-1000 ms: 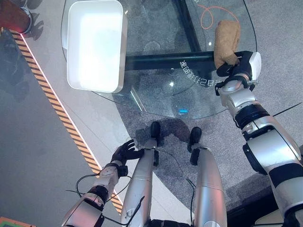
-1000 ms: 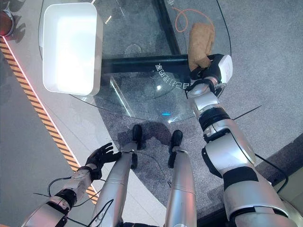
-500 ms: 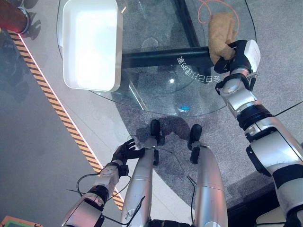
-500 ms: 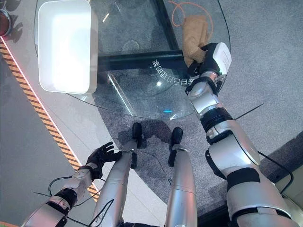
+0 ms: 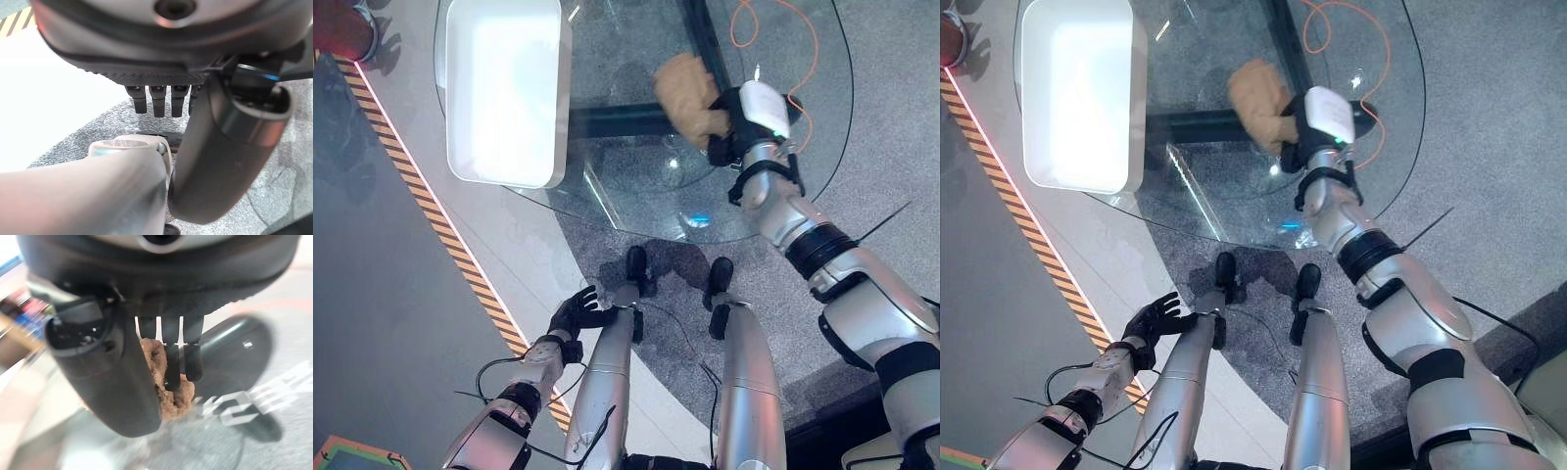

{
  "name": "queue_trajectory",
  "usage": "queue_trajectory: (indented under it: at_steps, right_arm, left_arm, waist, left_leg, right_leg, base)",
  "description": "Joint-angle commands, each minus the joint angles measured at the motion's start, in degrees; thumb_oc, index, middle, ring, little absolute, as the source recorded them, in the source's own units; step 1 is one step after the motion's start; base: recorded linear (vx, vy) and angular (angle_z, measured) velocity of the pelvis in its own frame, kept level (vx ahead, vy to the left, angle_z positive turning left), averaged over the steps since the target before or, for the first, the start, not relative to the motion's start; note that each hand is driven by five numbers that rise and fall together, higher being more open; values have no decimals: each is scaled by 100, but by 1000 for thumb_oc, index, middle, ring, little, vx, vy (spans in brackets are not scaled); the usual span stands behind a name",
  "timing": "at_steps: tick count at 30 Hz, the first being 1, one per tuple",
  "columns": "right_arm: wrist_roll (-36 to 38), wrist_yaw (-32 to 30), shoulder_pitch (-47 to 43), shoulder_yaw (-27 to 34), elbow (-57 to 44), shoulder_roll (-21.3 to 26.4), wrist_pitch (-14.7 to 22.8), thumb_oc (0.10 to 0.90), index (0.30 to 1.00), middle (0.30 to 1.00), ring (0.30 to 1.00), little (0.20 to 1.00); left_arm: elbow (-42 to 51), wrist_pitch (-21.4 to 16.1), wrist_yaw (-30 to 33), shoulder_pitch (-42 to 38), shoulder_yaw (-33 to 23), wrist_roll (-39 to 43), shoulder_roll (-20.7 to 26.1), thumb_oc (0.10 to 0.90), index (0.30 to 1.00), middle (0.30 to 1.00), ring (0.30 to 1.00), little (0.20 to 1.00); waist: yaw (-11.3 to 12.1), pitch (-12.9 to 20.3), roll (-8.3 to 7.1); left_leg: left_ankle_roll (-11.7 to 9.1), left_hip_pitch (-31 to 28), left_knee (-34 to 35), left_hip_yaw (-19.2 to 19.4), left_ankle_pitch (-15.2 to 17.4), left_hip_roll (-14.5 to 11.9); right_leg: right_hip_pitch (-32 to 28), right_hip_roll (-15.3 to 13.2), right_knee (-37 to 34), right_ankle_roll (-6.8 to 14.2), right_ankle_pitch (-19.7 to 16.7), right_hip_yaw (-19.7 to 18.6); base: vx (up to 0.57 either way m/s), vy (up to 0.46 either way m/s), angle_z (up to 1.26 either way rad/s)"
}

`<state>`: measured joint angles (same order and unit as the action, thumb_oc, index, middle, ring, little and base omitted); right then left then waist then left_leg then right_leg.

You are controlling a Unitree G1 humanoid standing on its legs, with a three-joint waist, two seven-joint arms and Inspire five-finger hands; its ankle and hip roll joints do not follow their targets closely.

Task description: Wipe the table with a cloth and put it in the basket.

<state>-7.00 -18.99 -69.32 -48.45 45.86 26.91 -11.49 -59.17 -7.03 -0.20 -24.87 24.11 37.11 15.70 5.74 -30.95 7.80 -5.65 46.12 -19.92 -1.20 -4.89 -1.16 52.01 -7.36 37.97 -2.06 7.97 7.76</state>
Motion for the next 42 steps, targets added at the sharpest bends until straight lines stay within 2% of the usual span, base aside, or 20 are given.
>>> queue_trajectory:
  at_steps: [1,12,26,29,36,37,38,41,42]
  right_arm:
    - [-216,175,-283,-184,-701,-340,669,100,300,300,300,200]
    - [-304,789,-21,-396,-853,-493,968,100,300,300,300,200]
    - [-342,806,39,-477,-784,-481,943,100,300,300,300,200]
    - [-244,376,3,-397,-611,-405,753,100,300,300,300,200]
    - [61,-872,-228,103,349,-170,618,100,300,300,300,200]
    - [245,-1131,-276,231,504,-117,538,100,300,300,300,200]
    - [443,-1448,-252,357,680,-63,558,100,300,300,300,200]
    - [935,-2237,-327,800,1026,129,502,100,300,300,300,200]
    - [967,-2311,-336,874,1062,161,508,100,300,300,300,200]
  left_arm:
    - [-16,58,206,140,105,-113,-102,800,900,900,900,900]
    - [0,91,234,87,113,-134,-127,800,900,900,900,900]
    - [-48,182,180,-28,121,-116,-93,800,900,900,900,900]
    - [-55,220,203,-67,168,-58,-73,800,900,900,900,900]
    - [-198,106,87,-70,185,16,-61,800,900,900,900,900]
    - [-227,82,76,-60,181,15,-68,800,900,900,900,900]
    - [-259,64,61,8,212,25,-73,800,900,900,900,900]
    - [-305,-25,28,96,218,69,-63,800,900,900,900,900]
    - [-302,-39,27,114,217,73,-68,800,900,900,900,900]
  waist:
    - [11,116,182]
    - [-15,116,177]
    - [-31,116,173]
    - [-35,116,177]
    - [-10,116,231]
    - [-5,116,238]
    - [2,116,244]
    - [7,116,255]
    - [7,116,259]
  left_leg:
    - [416,18,-581,461,603,445]
    - [413,24,-561,476,584,465]
    - [418,23,-571,492,571,462]
    - [422,21,-568,498,564,449]
    - [447,14,-581,511,586,417]
    - [450,11,-581,517,589,409]
    - [423,-111,-661,501,787,402]
    - [432,-108,-695,487,833,386]
    - [433,-106,-699,483,840,386]
  right_leg:
    - [-138,51,-677,191,-334,259]
    - [-124,47,-729,201,-360,259]
    - [-102,24,-725,218,-400,245]
    - [-87,13,-708,221,-425,247]
    - [-82,-8,-661,221,-432,239]
    - [-83,-16,-648,222,-431,241]
    - [-174,-22,-517,277,-235,194]
    - [-166,-26,-475,285,-229,188]
    - [-163,-24,-468,286,-226,187]
  base:
    - [-7,-14,3]
    - [-3,-1,2]
    - [0,0,0]
    - [0,0,0]
    - [0,0,0]
    - [79,7,2]
    - [83,11,4]
    - [37,6,2]
    - [24,11,3]
